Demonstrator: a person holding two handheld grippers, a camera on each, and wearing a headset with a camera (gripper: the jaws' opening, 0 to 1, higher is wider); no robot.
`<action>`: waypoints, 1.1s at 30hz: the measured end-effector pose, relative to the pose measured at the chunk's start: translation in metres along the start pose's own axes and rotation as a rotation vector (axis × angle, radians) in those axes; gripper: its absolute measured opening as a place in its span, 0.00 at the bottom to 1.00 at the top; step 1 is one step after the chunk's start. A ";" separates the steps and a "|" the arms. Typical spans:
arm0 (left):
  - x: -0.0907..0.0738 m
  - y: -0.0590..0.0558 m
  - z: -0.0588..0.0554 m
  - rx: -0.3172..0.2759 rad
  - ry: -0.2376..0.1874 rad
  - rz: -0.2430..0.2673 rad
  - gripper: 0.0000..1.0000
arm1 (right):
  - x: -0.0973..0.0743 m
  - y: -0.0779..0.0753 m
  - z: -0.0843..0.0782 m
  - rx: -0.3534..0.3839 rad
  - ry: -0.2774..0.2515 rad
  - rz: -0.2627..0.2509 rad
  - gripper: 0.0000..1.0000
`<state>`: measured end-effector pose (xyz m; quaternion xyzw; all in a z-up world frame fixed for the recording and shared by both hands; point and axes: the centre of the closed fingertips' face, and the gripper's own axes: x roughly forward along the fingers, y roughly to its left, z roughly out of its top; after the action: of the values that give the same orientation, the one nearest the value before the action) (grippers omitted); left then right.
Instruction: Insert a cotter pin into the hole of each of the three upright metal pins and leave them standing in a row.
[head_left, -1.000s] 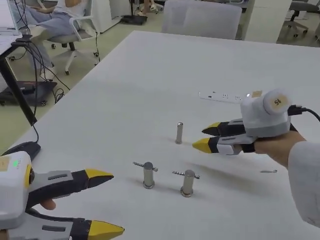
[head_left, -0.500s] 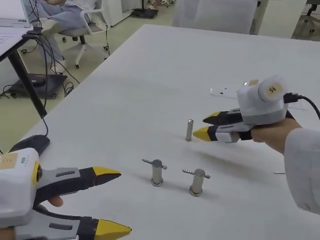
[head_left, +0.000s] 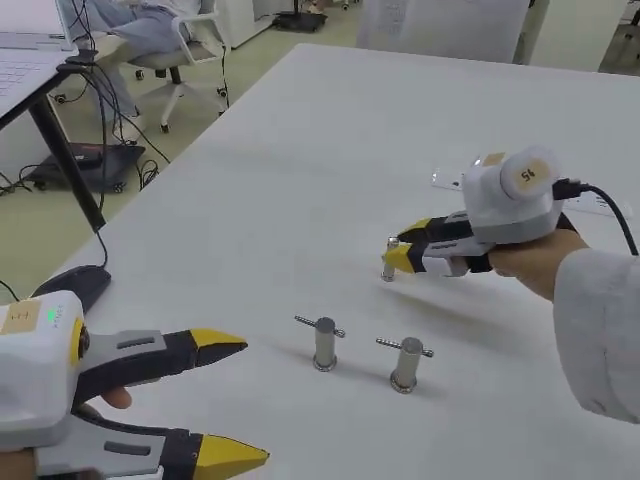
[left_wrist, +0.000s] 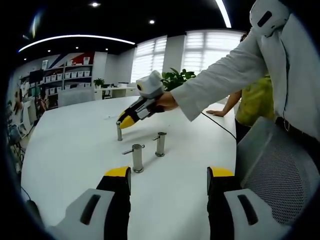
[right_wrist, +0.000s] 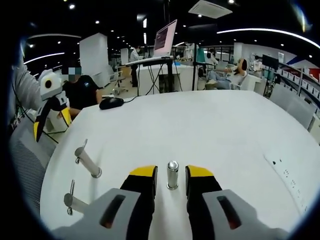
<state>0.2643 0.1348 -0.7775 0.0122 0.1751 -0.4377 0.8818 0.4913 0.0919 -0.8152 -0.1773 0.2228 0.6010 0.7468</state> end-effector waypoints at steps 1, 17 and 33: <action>0.000 0.000 0.000 0.000 0.001 0.000 0.61 | 0.001 0.000 -0.001 -0.004 0.005 -0.005 0.23; -0.003 0.002 0.001 0.004 0.001 0.012 0.61 | -0.003 -0.003 -0.002 -0.080 0.041 -0.037 0.10; 0.000 -0.003 0.009 0.021 -0.012 0.003 0.61 | -0.036 -0.001 -0.011 -0.044 0.040 -0.065 0.09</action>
<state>0.2649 0.1314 -0.7686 0.0193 0.1652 -0.4381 0.8834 0.4841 0.0563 -0.8052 -0.2128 0.2187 0.5773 0.7573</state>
